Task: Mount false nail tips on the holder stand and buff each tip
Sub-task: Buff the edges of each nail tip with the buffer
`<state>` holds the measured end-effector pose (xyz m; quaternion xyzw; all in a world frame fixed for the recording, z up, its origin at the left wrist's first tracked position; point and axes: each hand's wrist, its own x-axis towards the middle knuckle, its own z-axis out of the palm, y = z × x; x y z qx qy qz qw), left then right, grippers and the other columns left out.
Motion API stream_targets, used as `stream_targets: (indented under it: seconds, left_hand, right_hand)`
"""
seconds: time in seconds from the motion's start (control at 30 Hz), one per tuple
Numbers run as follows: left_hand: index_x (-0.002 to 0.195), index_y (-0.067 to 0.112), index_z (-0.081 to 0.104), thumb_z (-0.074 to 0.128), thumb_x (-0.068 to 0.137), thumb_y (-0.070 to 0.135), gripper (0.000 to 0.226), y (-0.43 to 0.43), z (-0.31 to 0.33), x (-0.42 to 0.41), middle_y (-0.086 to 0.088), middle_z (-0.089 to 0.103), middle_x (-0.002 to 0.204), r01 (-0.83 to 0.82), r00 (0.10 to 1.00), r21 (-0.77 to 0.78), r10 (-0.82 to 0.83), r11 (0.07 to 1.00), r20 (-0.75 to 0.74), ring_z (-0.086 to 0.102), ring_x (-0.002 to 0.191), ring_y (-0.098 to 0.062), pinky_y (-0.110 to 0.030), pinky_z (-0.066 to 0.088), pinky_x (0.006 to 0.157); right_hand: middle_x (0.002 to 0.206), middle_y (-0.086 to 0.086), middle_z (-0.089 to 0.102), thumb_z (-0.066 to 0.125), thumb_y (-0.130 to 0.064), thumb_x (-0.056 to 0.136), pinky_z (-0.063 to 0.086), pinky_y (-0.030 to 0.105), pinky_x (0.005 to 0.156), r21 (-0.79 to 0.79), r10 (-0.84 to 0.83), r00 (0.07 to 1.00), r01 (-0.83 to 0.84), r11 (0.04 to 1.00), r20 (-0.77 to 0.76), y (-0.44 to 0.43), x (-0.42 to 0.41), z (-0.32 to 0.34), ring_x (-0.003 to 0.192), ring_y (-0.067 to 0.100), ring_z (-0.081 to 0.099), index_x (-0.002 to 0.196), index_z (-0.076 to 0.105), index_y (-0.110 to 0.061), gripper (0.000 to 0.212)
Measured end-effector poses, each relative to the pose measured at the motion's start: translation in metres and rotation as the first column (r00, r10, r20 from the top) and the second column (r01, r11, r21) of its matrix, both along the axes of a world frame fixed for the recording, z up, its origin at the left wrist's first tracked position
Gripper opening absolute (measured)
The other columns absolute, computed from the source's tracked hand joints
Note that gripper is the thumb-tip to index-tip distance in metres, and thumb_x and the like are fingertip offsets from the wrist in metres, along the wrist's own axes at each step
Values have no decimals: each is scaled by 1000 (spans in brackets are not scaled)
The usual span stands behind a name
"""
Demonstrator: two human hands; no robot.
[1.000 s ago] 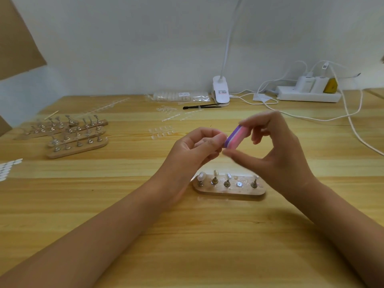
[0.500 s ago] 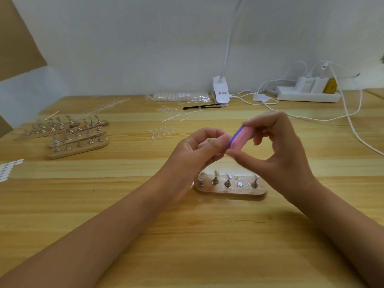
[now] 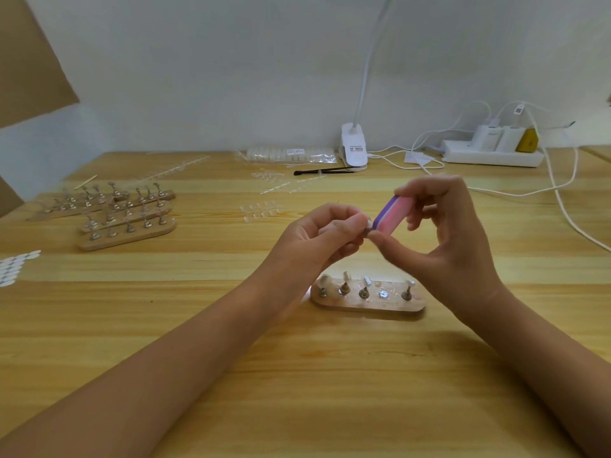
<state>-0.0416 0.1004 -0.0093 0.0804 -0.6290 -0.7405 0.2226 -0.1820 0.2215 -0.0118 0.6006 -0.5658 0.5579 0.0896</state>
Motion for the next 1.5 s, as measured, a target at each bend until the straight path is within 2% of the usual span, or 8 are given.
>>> stream_targets:
  seconds: [0.3, 0.67, 0.77, 0.9, 1.0, 1.27, 1.4, 1.5]
  left_hand:
    - [84, 28, 72, 64, 86, 30, 9, -1, -1, -1, 6, 68, 85, -8, 1000, -4, 8, 1000, 5, 62, 82, -6, -21, 51, 88]
    - [93, 17, 66, 67, 88, 31, 15, -1, 0, 0, 7, 67, 80, 12, 1000, 8, -12, 1000, -9, 61, 74, -4, -16, 51, 78]
    - [92, 18, 67, 65, 81, 31, 16, -2, 0, 0, 7, 68, 81, -8, 1000, 7, 8, 1000, -17, 62, 79, -5, -21, 52, 89]
    - [93, 17, 66, 69, 84, 32, 18, -1, 0, 0, 6, 67, 79, 8, 1000, 12, -8, 1000, -16, 62, 75, -4, -17, 51, 79]
    - [88, 21, 70, 67, 84, 28, 8, -3, 0, 0, 6, 68, 81, -10, 1000, 17, 10, 1000, -13, 63, 80, -5, -18, 51, 86]
    - [86, 23, 71, 66, 85, 28, 7, -3, -1, -1, 5, 68, 83, -9, 1000, 13, 9, 1000, 6, 62, 83, -7, -21, 51, 90]
    - [92, 17, 68, 67, 85, 30, 15, -2, -1, -1, 5, 68, 82, 16, 1000, 21, -16, 1000, -1, 63, 77, -5, -17, 52, 80]
    - [91, 19, 69, 68, 85, 31, 13, -3, 0, 0, 4, 67, 85, 9, 1000, 11, -9, 1000, 2, 61, 84, -8, -21, 52, 90]
  right_hand:
    - [99, -17, 54, 78, -38, 74, 47, 27, 75, 18, 23, 999, -24, 1000, 31, -1, 2, -2, 79, 14, 53, 110, 47, -27, 48]
    - [102, -12, 55, 77, -36, 76, 44, 22, 77, 34, 32, 994, -28, 999, -106, -1, 6, -5, 86, 8, 53, 111, 49, -18, 48]
    - [102, -14, 55, 76, -38, 76, 45, 25, 77, 17, -18, 999, 18, 1000, -28, -2, 4, -3, 86, 12, 54, 112, 49, -19, 49]
    - [100, -11, 55, 76, -37, 77, 44, 22, 77, 37, 29, 997, -26, 999, -78, -1, 7, -5, 84, 10, 53, 111, 50, -19, 47]
    - [101, -15, 56, 75, -38, 77, 45, 24, 78, 12, -2, 998, 1, 1000, 55, -1, 5, -2, 84, 8, 53, 111, 51, -21, 46]
    - [101, -12, 56, 73, -37, 77, 46, 26, 78, 52, 5, 998, -8, 999, 57, 0, 6, -1, 84, 14, 54, 112, 53, -17, 45]
    - [99, -6, 56, 75, -34, 78, 45, 24, 78, 62, 57, 998, -55, 997, -27, 1, 8, -3, 84, 17, 52, 112, 52, -20, 43]
    - [102, -11, 56, 73, -38, 77, 46, 27, 78, 47, -2, 1000, 0, 999, 31, 1, 7, 0, 85, 17, 54, 112, 52, -20, 44]
